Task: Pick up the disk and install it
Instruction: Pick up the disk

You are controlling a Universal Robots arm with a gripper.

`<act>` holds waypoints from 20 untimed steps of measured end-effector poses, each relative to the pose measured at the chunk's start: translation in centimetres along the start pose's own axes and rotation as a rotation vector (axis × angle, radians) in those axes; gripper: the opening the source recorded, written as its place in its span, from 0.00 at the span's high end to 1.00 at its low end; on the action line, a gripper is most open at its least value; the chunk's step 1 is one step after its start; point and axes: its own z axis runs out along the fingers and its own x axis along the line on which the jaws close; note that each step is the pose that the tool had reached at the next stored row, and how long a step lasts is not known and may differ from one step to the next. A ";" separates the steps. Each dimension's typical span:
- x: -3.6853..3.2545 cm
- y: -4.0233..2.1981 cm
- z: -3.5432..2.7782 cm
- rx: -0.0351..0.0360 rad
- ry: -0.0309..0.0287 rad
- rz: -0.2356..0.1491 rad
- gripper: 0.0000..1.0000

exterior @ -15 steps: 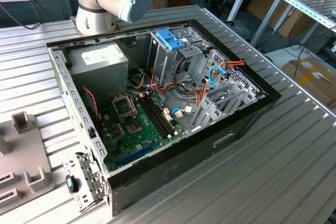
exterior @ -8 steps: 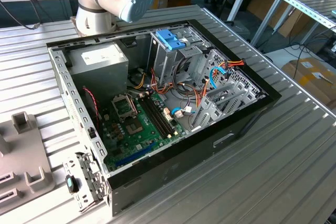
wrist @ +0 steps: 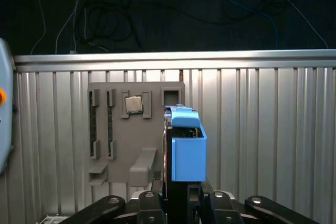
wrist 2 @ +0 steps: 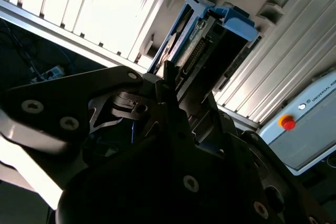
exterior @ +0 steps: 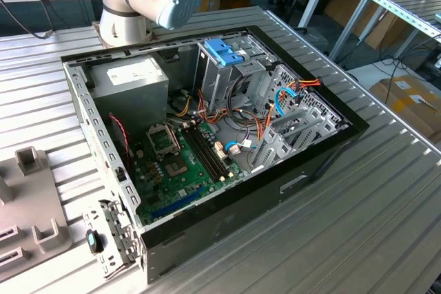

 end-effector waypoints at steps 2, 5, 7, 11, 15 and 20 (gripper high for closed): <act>0.00 -0.21 0.00 -0.0001 0.0000 0.000 0.65; -0.01 -0.56 0.02 0.0000 0.0000 0.000 0.65; -0.01 -0.83 0.02 -0.0001 0.0000 0.000 0.65; -0.02 -1.60 0.06 -0.0001 0.0000 0.002 0.65; -0.04 -2.61 0.09 -0.0003 0.0001 0.004 0.65; -0.05 -3.66 0.13 -0.0004 0.0002 0.006 0.65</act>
